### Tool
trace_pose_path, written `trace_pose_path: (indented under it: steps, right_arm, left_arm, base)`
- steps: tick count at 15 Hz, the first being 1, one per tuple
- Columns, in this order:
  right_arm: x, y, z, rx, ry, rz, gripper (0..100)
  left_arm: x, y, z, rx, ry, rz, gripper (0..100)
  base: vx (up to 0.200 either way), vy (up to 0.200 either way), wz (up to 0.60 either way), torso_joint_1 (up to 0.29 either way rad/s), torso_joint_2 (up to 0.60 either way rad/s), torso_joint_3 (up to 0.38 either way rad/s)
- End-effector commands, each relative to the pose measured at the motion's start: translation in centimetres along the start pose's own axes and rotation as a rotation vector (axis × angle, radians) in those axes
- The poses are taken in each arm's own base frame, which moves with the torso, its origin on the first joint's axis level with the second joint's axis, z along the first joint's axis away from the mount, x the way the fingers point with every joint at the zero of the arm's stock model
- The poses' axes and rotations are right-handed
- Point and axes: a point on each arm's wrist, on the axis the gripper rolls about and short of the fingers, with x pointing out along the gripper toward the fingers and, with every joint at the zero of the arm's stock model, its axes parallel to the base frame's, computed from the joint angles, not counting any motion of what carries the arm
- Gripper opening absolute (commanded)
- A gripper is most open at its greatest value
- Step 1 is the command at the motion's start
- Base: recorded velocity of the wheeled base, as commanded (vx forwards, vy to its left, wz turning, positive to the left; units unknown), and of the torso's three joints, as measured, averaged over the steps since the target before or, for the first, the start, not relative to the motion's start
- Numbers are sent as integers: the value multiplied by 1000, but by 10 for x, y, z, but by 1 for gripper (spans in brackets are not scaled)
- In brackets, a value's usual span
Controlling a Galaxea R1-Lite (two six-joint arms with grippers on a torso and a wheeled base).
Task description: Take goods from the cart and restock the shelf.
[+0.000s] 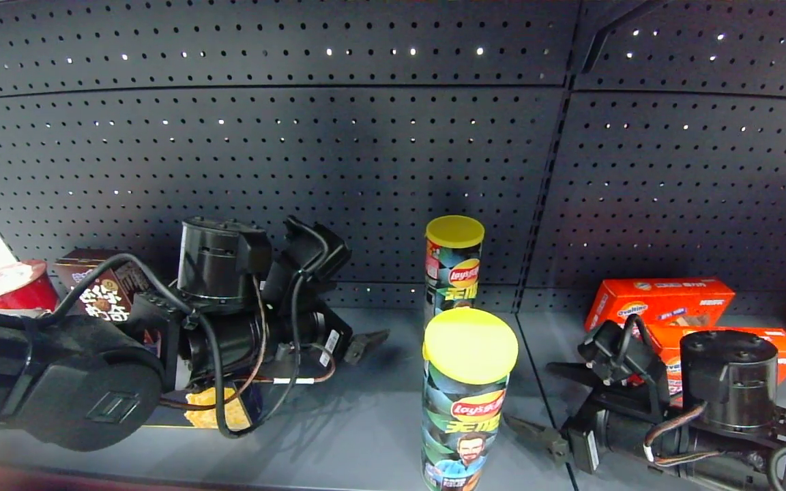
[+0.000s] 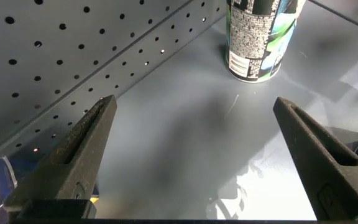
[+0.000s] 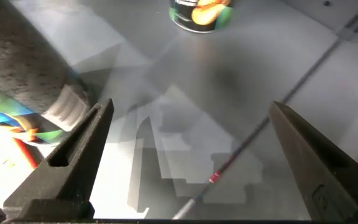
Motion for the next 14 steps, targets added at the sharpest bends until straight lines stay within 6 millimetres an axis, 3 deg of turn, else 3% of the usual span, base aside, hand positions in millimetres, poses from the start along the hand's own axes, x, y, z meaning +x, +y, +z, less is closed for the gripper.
trace_pose_path:
  steps: [1,4,9,13,14]
  right_arm:
    - [-1,-3,1,3,-5,-12,100]
    - [2,-4,1,3,-1,-16,100]
    - [3,-3,3,-1,-9,-18,100]
    - [-8,-5,27,-18,-116,-49,100]
    - [-21,-6,38,-24,-171,-85,100]
  left_arm:
    - [-10,-3,-3,20,3,-3,100]
    - [-26,-6,-11,29,11,-6,100]
    - [-47,-14,0,45,-43,-22,100]
    - [-70,-15,15,44,-135,-9,100]
    - [-83,-13,22,33,-182,7,100]
  base:
    - [0,0,0,0,0,0]
    - [0,0,0,0,0,0]
    - [0,0,0,0,0,0]
    - [0,0,0,0,0,0]
    - [0,0,0,0,0,0]
